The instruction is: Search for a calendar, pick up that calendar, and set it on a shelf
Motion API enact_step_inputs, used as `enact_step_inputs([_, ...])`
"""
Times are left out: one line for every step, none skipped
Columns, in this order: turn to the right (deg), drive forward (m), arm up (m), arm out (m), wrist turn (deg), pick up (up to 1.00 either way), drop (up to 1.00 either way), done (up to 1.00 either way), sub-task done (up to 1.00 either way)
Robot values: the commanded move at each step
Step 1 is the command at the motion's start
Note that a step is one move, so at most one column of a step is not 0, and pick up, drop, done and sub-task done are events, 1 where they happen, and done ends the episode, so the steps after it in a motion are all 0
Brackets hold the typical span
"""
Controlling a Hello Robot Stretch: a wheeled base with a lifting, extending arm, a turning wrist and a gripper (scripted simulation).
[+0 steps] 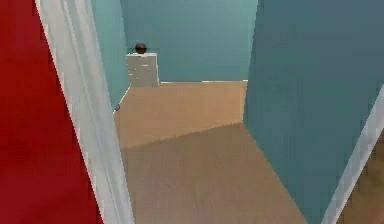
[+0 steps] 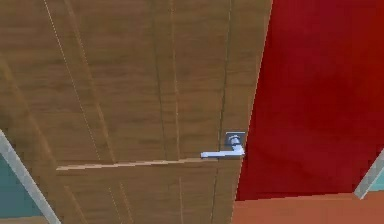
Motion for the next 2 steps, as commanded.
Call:
enact_step_inputs([18.0,0.0,0.0,0.0,0.0,0.0,0.0,0.0,0.0])
enact_step_inputs([0.0,0.45,0.0,0.0,0.0,0.0,0.0,0.0,0.0])
